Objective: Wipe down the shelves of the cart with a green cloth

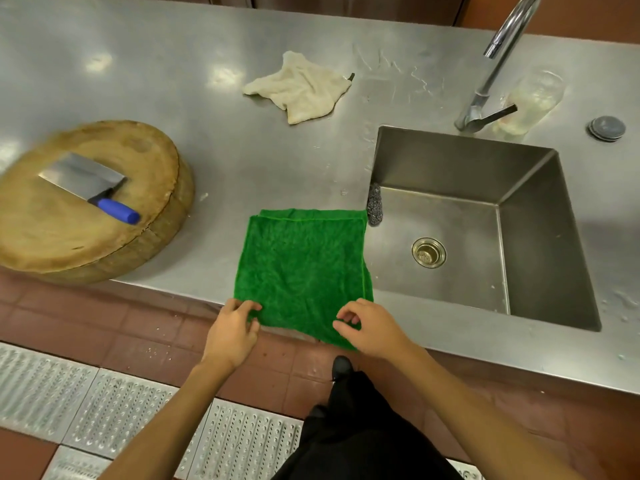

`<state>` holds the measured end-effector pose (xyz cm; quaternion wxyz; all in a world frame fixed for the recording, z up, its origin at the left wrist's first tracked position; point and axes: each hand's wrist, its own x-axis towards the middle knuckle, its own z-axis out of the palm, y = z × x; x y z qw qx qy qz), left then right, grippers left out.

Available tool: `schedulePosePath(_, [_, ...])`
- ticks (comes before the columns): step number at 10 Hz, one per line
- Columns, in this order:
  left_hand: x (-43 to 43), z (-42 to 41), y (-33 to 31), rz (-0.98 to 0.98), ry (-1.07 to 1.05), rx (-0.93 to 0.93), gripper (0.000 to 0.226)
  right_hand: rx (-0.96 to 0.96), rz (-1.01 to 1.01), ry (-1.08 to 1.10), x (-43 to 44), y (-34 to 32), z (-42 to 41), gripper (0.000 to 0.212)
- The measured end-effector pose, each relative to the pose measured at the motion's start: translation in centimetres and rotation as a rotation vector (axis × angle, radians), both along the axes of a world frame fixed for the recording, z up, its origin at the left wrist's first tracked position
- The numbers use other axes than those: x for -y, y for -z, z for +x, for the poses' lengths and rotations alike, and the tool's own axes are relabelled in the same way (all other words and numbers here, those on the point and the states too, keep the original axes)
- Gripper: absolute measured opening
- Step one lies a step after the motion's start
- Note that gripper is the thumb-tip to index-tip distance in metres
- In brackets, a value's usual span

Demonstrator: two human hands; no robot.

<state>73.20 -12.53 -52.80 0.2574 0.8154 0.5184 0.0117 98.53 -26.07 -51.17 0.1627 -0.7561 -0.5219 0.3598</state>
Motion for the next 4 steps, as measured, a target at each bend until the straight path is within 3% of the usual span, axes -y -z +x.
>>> schedulePosePath(1, [-1.2, 2.3, -1.0, 0.030, -0.103, 0.193, 0.021, -0.304, 0.050, 0.291, -2.1, -1.5, 0.4, 0.024])
schedulePosePath(2, [-2.2, 5.3, -3.2, -0.080, -0.275, 0.412, 0.014, -0.518, 0.083, 0.483, -4.0, -3.3, 0.7, 0.030])
schedulePosePath(3, [-2.9, 7.8, -5.4, -0.329, -0.447, 0.676, 0.012, -0.648, 0.166, 0.580, -5.8, -5.2, 1.0, 0.037])
schedulePosePath(4, [-4.3, 9.9, -7.4, -0.495, -0.537, 0.820, 0.013, -0.716, 0.246, 0.642, -7.8, -7.1, 1.5, 0.043])
